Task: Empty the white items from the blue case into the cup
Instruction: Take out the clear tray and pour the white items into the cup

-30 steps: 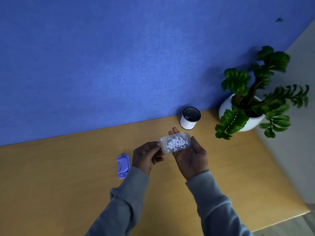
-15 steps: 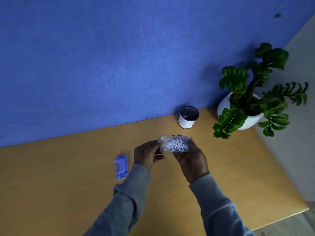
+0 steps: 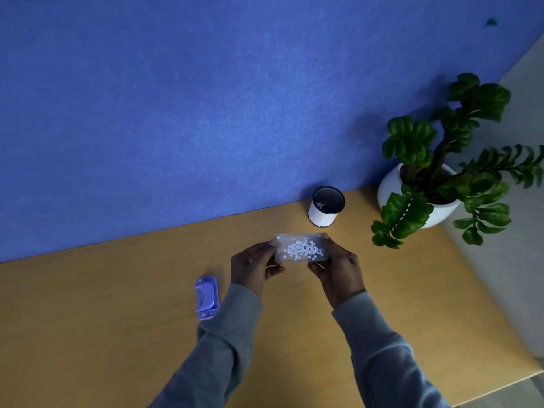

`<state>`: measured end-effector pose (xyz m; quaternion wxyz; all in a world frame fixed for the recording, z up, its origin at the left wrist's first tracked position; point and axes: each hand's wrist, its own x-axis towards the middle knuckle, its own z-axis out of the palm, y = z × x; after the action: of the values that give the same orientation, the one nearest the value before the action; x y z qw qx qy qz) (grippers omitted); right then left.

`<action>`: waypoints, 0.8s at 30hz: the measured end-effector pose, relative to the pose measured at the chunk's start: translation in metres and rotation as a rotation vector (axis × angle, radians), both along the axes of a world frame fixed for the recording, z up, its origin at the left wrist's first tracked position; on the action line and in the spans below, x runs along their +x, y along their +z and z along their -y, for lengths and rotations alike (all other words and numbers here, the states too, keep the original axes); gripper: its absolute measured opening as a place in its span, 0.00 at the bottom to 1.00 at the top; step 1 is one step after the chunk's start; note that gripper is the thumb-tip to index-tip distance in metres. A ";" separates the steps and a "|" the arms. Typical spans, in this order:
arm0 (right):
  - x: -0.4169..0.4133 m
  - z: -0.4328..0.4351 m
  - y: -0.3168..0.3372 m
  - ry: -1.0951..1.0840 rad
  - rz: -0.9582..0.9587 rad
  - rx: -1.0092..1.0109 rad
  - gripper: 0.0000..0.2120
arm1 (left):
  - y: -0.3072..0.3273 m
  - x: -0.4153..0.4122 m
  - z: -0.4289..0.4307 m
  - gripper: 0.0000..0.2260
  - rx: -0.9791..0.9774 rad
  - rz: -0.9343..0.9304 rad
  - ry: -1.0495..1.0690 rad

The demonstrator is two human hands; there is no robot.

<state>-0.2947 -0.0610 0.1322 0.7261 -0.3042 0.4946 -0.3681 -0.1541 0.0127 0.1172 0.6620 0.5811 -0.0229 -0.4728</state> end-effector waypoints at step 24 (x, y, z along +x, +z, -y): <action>0.007 0.060 -0.027 -0.151 0.028 -0.024 0.12 | -0.109 0.036 0.078 0.26 0.490 1.547 -0.563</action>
<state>-0.2880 -0.1212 0.1052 0.6993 -0.2696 0.5017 -0.4320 -0.1181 -0.0654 0.0085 0.1739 0.8392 -0.5086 -0.0820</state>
